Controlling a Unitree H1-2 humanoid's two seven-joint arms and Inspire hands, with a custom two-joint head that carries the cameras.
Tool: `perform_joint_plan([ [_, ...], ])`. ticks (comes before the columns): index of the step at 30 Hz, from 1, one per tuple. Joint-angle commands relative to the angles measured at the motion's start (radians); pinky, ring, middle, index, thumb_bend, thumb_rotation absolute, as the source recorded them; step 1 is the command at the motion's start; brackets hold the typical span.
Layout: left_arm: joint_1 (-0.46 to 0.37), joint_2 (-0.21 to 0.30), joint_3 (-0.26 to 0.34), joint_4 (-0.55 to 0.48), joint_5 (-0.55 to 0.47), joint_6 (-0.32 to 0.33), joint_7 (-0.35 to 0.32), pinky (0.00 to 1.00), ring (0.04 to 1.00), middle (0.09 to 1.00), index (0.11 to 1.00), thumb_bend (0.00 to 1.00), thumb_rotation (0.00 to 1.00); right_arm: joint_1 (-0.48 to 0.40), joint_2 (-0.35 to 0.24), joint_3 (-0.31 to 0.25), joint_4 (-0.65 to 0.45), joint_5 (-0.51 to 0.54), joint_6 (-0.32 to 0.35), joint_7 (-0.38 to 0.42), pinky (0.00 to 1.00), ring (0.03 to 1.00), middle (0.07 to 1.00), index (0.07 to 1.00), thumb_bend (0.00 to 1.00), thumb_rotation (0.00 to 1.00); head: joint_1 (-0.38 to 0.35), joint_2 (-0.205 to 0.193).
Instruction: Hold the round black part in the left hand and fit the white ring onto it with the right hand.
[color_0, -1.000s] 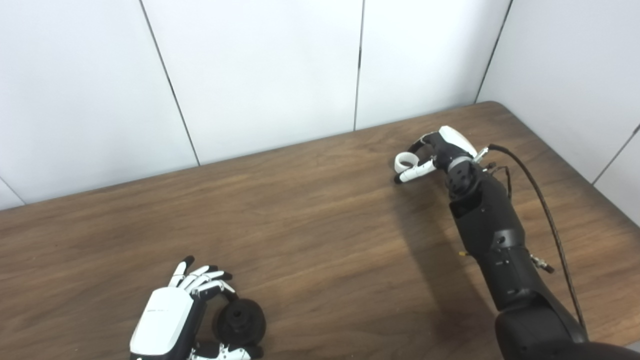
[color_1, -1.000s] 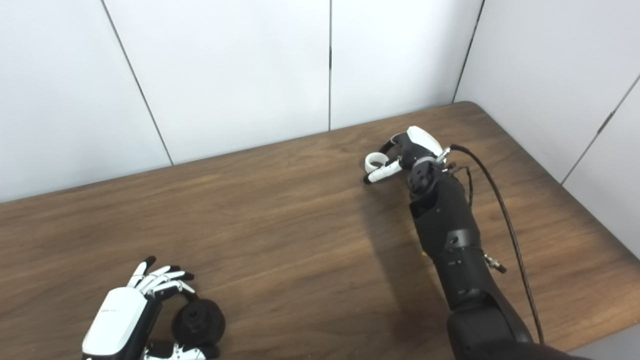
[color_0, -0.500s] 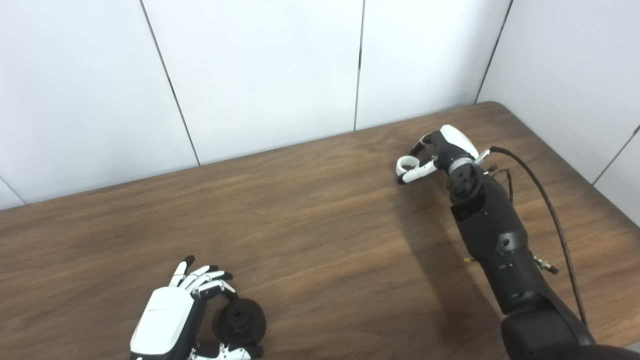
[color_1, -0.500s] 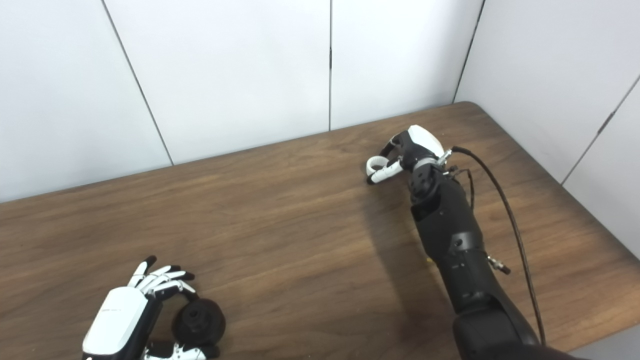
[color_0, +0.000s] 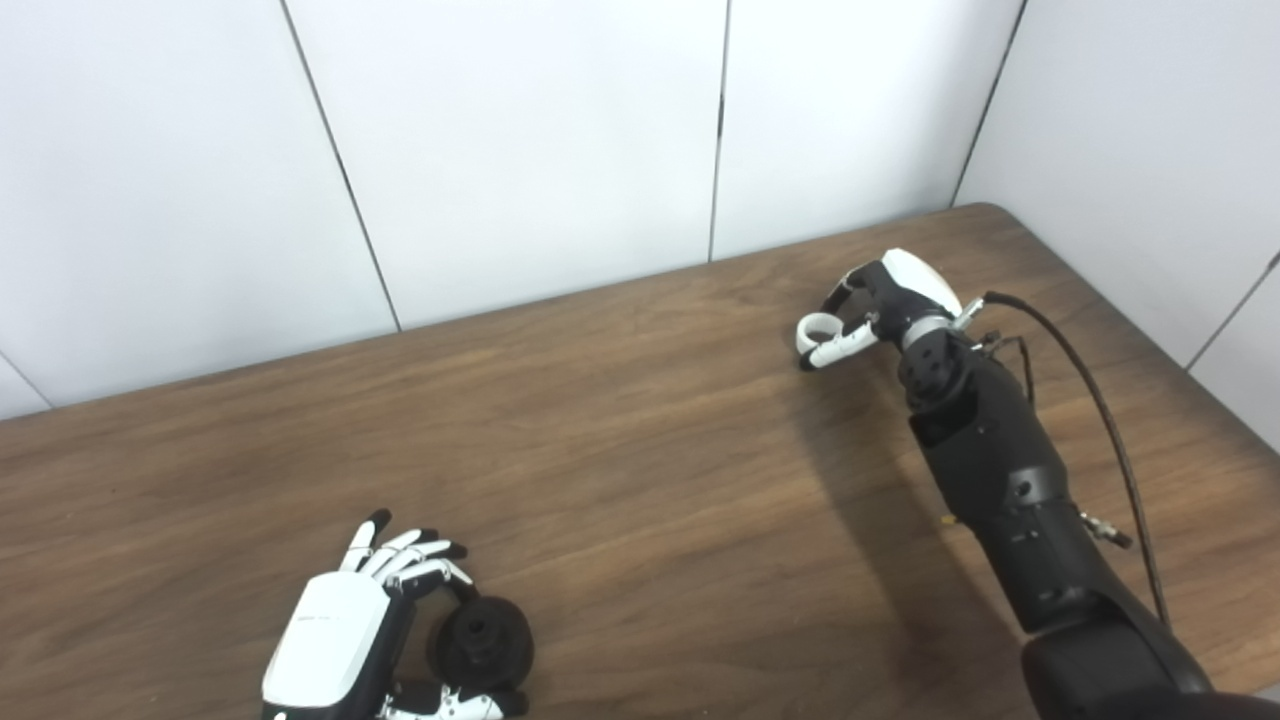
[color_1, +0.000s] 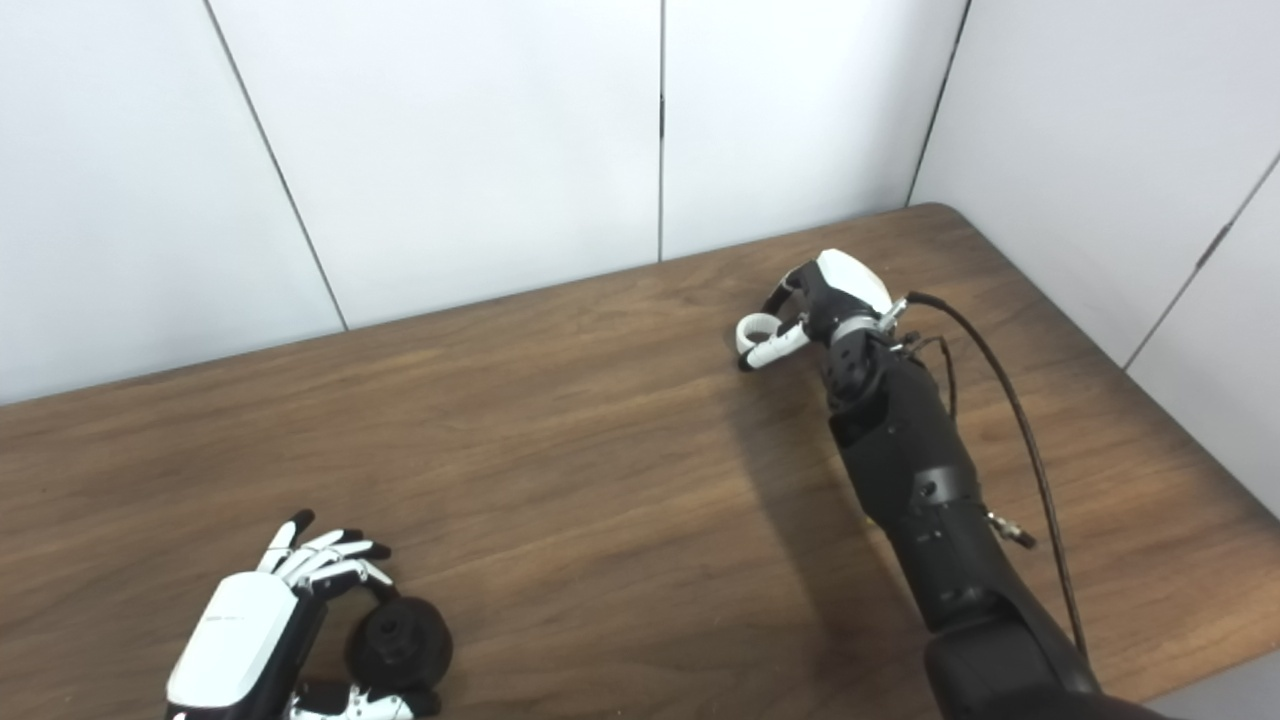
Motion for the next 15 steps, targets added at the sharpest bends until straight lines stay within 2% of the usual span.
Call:
perform_joint_plan([
  [1, -0.02, 0.0, 0.0, -0.026, 0.012, -0.007, 0.004, 1.0, 0.855, 0.765, 0.484, 0.52, 0.05, -0.023, -0.029, 0.012, -0.071, -0.009, -0.008, 0.017, 1.0, 0.982, 0.869, 0.487, 0.52, 0.14, 0.004, 0.0],
  [6, -0.018, -0.012, -0.007, -0.025, 0.02, -0.005, 0.006, 1.0, 0.855, 0.764, 0.484, 0.52, 0.05, 0.006, -0.015, 0.037, -0.217, -0.009, -0.008, 0.079, 1.0, 0.964, 0.853, 0.486, 0.52, 0.13, 0.037, 0.005],
  [10, -0.014, -0.027, -0.014, -0.031, 0.038, 0.004, 0.004, 0.99, 0.851, 0.764, 0.483, 0.52, 0.05, 0.034, 0.002, 0.067, -0.343, -0.019, -0.008, 0.137, 0.92, 0.943, 0.838, 0.486, 0.52, 0.14, 0.077, 0.01],
  [15, -0.002, -0.047, -0.027, -0.036, 0.055, 0.014, 0.005, 0.98, 0.855, 0.764, 0.483, 0.52, 0.05, 0.083, 0.023, 0.117, -0.494, -0.005, -0.009, 0.204, 0.91, 0.933, 0.828, 0.485, 0.52, 0.14, 0.14, 0.02],
])
